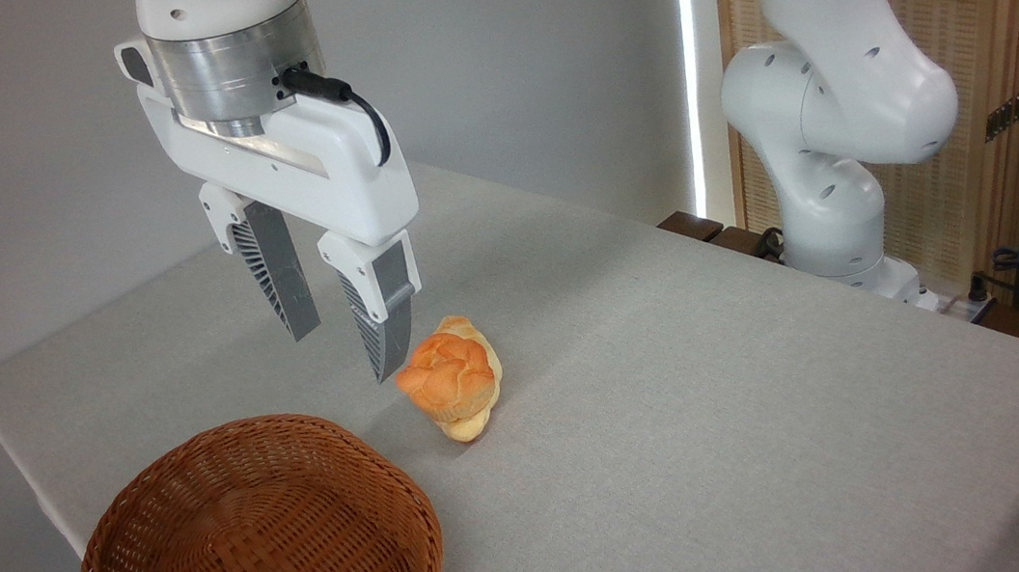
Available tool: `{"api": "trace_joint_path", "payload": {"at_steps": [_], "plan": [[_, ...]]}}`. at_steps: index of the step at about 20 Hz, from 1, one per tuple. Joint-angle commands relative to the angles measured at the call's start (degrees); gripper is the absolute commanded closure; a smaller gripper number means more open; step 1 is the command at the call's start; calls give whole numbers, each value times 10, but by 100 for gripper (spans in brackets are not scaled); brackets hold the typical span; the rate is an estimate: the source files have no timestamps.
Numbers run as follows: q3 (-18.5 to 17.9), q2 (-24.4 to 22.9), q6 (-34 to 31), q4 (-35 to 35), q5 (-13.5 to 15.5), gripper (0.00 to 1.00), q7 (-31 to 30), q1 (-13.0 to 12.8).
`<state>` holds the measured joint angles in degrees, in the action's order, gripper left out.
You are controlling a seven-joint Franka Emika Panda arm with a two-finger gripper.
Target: Put bread into the basket
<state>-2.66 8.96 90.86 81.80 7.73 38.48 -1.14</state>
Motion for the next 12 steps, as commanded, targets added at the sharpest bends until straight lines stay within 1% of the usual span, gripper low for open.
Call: {"api": "trace_joint_path", "payload": {"at_steps": [1,5,12], "plan": [[-1,6,-4,-15,-29,0,-4,-5],[-2,4,-13,-14,-29,0,28,-5],[-4,5,-14,-13,-29,0,29,-5]]}}
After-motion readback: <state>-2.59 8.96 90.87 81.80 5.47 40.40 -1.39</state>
